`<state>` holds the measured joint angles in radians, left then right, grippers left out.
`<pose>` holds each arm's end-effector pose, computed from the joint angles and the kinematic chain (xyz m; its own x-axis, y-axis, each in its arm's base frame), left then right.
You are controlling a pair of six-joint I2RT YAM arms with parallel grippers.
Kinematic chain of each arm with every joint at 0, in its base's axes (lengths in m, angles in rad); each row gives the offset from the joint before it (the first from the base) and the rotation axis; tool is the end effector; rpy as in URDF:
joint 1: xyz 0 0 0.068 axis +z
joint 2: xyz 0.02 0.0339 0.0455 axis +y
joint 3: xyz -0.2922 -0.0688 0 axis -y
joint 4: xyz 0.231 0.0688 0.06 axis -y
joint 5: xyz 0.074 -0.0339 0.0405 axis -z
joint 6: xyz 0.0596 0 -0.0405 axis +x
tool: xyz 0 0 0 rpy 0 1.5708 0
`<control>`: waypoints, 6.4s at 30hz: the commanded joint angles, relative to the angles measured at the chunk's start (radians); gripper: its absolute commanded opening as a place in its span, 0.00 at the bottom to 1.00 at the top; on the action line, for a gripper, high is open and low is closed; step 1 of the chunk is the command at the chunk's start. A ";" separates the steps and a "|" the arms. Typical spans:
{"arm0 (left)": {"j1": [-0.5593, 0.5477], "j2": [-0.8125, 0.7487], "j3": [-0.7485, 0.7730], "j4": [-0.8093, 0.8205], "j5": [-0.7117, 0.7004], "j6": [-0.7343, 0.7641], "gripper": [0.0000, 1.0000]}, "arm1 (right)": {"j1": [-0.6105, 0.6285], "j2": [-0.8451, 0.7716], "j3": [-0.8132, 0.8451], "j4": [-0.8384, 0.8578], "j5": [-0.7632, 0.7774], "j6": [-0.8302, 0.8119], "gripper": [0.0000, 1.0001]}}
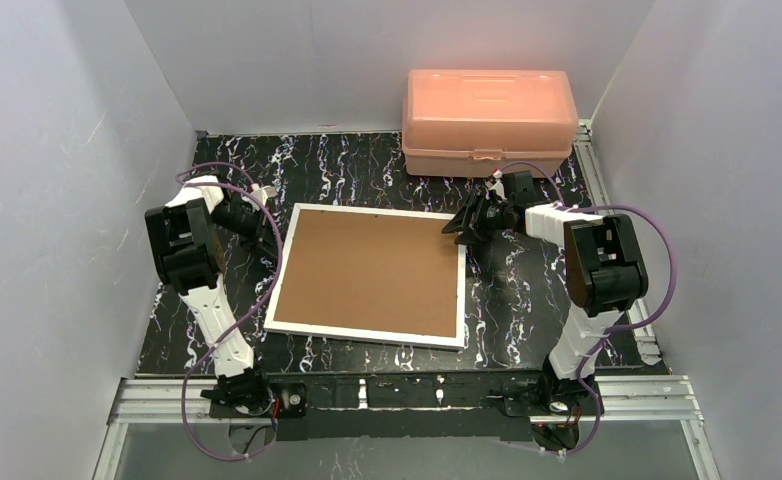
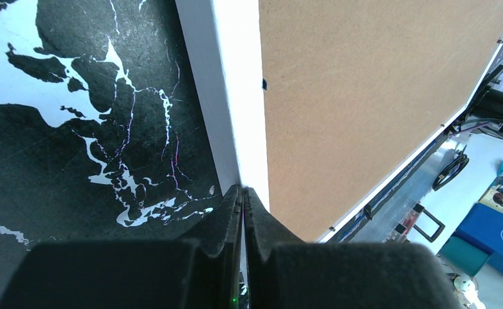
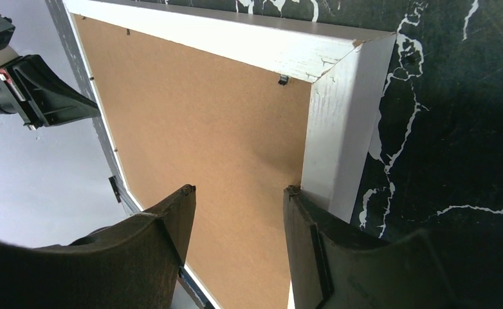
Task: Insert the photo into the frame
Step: Install the photo frame at the center of the board, then adjust the photo frame at the center of the board.
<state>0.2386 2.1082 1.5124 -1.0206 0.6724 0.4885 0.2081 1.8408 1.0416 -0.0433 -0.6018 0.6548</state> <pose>0.3867 0.0559 0.1640 -0.9569 0.1451 -0.2517 0.2679 0.7761 -0.5708 0.3687 0.1123 0.1795 -0.9074 0.3215 -0.2706 0.0172 0.6719 0.7405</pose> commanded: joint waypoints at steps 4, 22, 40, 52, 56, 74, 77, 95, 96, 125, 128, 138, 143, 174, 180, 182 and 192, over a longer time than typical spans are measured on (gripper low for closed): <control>-0.032 0.033 -0.012 0.005 0.012 0.026 0.00 | 0.034 -0.005 -0.020 0.050 0.049 0.000 0.61; -0.031 0.024 -0.005 -0.009 0.014 0.010 0.00 | 0.064 -0.516 -0.447 -0.027 -0.043 0.079 0.71; -0.031 0.016 -0.011 -0.009 0.016 0.008 0.00 | 0.065 -0.491 -0.498 -0.008 -0.025 0.060 0.69; -0.031 0.021 -0.010 -0.008 0.024 0.010 0.00 | 0.066 -0.445 -0.503 0.035 -0.030 0.071 0.68; -0.032 0.022 -0.012 -0.009 0.030 0.010 0.00 | 0.081 -0.422 -0.504 0.056 -0.026 0.076 0.67; -0.031 0.016 -0.017 -0.009 0.034 0.012 0.00 | 0.121 -0.377 -0.412 -0.089 0.087 -0.019 0.65; -0.032 0.018 -0.017 -0.009 0.033 0.012 0.00 | 0.144 -0.361 -0.386 -0.148 0.118 -0.049 0.64; -0.031 0.013 -0.017 -0.009 0.041 0.009 0.00 | 0.165 -0.309 -0.350 -0.176 0.139 -0.060 0.64; -0.031 0.013 -0.017 -0.009 0.041 0.009 0.00 | 0.165 -0.307 -0.349 -0.175 0.137 -0.061 0.64; 0.055 -0.084 -0.138 -0.091 -0.135 0.340 0.02 | 0.078 -0.364 -0.245 -0.048 0.274 -0.040 0.98; 0.050 -0.109 -0.198 -0.066 -0.154 0.387 0.01 | 0.106 -0.324 -0.208 -0.017 0.275 -0.024 0.99; 0.047 -0.206 -0.325 -0.070 -0.256 0.539 0.01 | 0.299 -0.051 0.043 0.035 0.301 0.014 0.99; 0.050 -0.247 -0.373 -0.079 -0.291 0.585 0.01 | 0.395 0.169 0.305 0.006 0.288 0.001 0.99; 0.066 -0.200 -0.003 -0.440 -0.028 0.572 0.11 | 0.447 0.299 0.836 -0.247 0.422 -0.238 0.99; 0.089 -0.107 0.243 -0.258 -0.048 0.288 0.11 | 0.447 0.100 0.622 -0.288 0.471 -0.244 0.99; 0.099 -0.074 0.299 -0.131 -0.101 0.195 0.11 | 0.447 0.022 0.504 -0.275 0.442 -0.218 0.99; 0.119 0.095 0.392 0.196 -0.479 0.007 0.07 | 0.448 -0.259 -0.077 0.057 0.200 0.028 0.98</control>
<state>0.3462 2.2093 1.9232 -0.9550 0.3538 0.5777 0.6548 1.6463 1.0779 -0.1776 -0.2775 0.5686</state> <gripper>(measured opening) 0.078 0.984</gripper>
